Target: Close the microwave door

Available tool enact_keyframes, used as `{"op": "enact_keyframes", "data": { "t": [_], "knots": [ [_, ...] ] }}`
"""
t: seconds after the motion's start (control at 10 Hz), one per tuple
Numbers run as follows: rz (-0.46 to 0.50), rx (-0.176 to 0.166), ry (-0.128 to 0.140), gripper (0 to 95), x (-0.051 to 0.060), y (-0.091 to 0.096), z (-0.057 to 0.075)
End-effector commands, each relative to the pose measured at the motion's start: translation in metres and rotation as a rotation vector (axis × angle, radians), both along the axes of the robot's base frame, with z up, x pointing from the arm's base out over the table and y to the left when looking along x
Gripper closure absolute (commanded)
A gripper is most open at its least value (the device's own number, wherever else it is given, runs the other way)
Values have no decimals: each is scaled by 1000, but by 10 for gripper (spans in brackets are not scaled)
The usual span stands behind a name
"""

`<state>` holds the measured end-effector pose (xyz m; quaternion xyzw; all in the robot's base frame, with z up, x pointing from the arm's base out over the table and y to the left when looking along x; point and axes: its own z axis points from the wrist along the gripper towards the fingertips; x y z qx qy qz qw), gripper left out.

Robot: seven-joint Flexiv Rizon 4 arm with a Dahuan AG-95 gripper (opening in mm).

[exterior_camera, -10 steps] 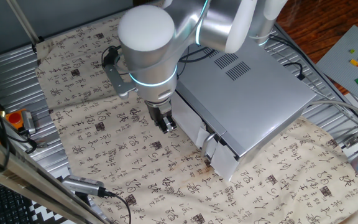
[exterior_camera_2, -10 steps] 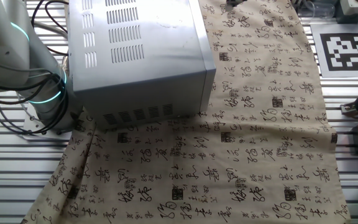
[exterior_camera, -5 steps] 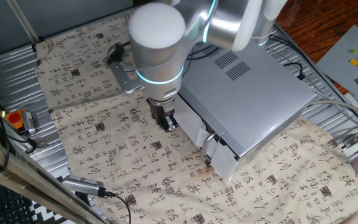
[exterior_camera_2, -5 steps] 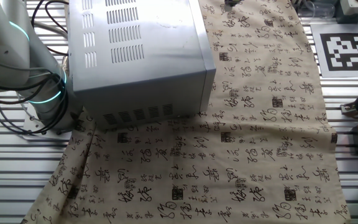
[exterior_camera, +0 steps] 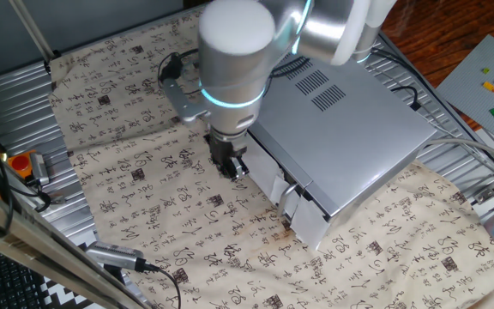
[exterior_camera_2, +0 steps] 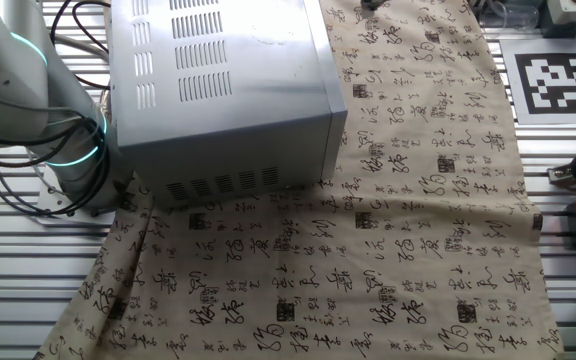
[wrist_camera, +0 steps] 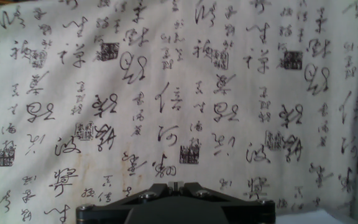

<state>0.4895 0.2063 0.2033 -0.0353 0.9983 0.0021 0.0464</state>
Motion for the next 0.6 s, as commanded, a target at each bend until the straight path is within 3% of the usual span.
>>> {"op": "enact_keyframes", "data": {
  "t": [0.1, 0.3, 0.4, 0.5, 0.6],
  "knots": [
    [-13, -14, 55, 950, 18, 3, 2],
    [-14, -13, 58, 950, 53, 2, -3],
    [-13, -14, 59, 950, 77, -2, -8],
    [-15, -13, 64, 950, 87, -3, -11],
    [-14, -13, 63, 950, 90, -3, -12]
  ]
}}
